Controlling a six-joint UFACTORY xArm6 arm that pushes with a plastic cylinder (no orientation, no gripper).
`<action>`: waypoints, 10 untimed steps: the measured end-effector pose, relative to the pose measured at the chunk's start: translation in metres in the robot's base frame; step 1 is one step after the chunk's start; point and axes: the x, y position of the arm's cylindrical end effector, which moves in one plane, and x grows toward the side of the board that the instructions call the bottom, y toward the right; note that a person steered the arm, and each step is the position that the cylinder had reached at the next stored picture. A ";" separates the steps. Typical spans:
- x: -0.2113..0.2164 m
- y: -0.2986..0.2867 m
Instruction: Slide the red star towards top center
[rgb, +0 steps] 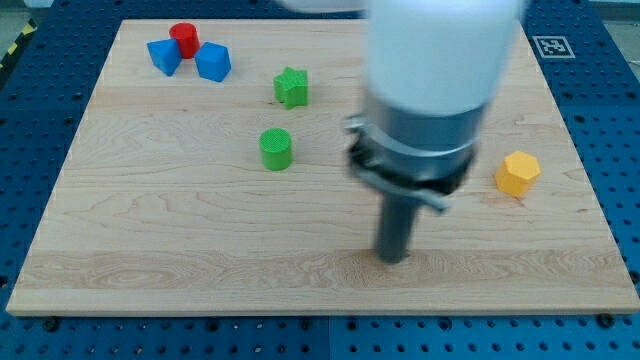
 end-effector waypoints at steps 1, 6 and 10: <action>-0.042 0.043; -0.096 0.016; -0.103 -0.026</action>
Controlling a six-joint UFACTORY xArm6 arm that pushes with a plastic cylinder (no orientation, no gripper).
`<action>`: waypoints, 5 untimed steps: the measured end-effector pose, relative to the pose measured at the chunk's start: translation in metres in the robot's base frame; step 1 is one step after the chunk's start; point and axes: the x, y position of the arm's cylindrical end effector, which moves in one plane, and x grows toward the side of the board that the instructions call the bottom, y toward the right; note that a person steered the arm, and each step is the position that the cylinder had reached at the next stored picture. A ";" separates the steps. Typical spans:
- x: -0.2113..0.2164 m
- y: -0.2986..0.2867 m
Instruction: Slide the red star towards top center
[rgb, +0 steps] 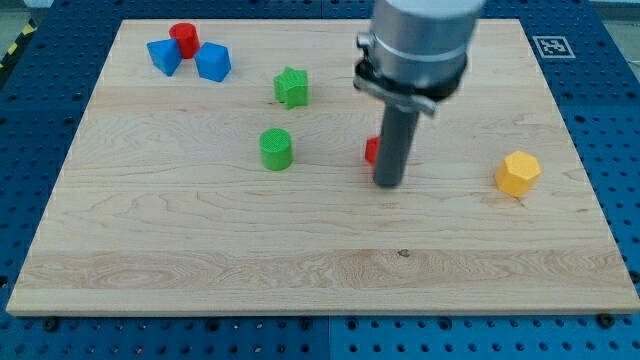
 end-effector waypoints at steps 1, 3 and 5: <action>-0.059 0.000; -0.057 0.011; -0.068 -0.006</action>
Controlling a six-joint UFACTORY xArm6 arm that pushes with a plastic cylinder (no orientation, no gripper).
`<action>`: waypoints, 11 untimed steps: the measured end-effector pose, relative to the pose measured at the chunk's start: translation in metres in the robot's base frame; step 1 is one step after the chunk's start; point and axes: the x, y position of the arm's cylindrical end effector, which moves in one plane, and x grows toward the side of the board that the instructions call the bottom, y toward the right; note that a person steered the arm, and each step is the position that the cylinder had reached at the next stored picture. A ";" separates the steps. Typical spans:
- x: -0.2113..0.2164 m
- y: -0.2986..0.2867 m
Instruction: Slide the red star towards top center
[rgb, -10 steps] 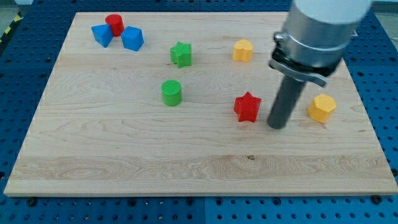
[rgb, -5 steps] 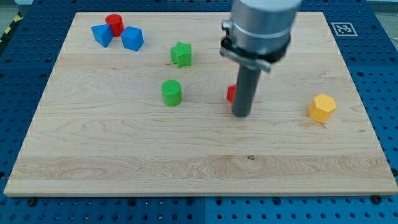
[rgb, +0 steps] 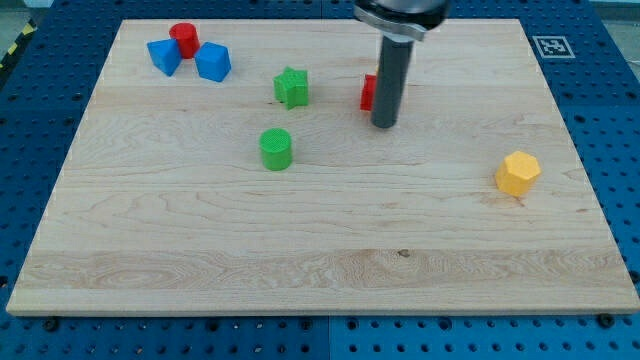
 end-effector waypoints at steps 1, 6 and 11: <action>-0.016 -0.020; -0.043 -0.010; 0.007 0.042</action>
